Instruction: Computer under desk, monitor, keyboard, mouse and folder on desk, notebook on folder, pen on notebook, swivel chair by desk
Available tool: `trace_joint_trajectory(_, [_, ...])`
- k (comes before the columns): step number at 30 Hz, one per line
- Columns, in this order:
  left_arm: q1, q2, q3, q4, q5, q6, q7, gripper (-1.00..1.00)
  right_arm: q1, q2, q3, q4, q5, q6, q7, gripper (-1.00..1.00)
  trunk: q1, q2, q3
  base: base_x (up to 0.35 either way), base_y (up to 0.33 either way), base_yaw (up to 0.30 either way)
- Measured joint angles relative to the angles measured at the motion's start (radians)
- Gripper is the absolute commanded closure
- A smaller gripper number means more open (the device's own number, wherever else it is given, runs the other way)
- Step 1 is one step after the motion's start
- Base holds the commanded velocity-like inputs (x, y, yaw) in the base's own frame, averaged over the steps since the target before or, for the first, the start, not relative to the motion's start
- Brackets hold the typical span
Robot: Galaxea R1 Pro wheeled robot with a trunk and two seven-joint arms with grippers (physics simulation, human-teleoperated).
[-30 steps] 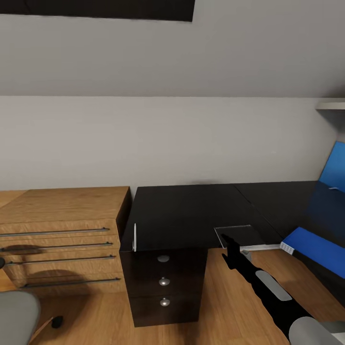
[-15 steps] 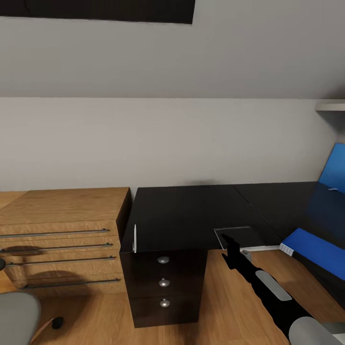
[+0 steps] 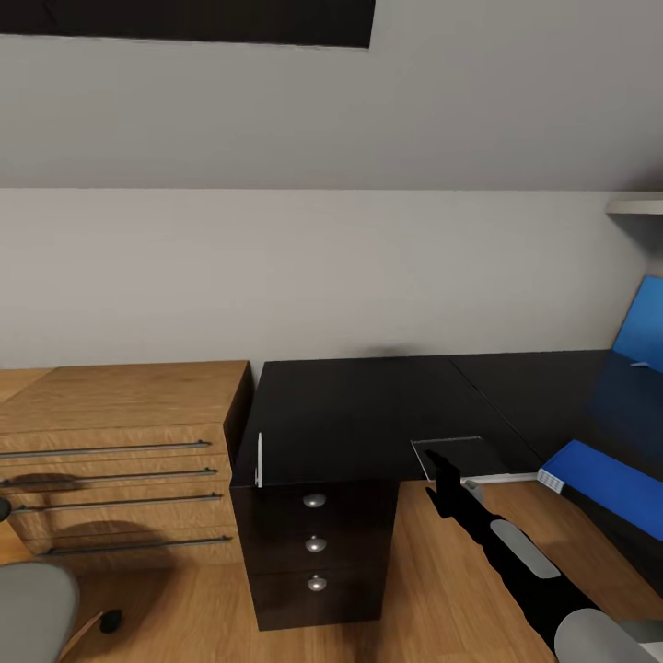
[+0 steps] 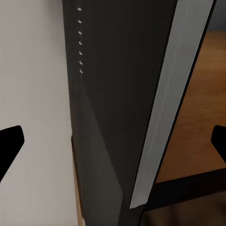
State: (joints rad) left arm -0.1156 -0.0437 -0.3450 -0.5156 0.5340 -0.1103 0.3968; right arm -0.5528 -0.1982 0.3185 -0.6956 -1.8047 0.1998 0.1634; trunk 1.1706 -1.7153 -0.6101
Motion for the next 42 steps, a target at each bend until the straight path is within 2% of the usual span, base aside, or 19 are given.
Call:
trace_joint_trajectory(17, [0.000, -0.001, -0.001, 0.001, 0.000, 0.000, 0.000, -1.00, 0.000, -0.006, -0.012, 0.000, -0.003, 0.003, 0.009, -1.00, 0.000, 0.000, 0.000, 0.000, 0.000, 0.000])
trace_joint_trajectory(25, [0.000, -0.002, -0.001, 0.001, 0.000, 0.000, 0.000, -1.00, 0.000, -0.006, -0.060, 0.000, -0.002, 0.003, 0.008, -1.00, 0.000, 0.000, 0.000, 0.000, 0.000, 0.000])
trace_joint_trajectory(42, [0.000, -0.002, -0.001, 0.002, 0.000, 0.000, 0.000, -1.00, 0.000, -0.011, -0.064, 0.001, -0.003, 0.003, 0.007, -1.00, 0.000, 0.000, 0.000, 0.000, 0.000, 0.000])
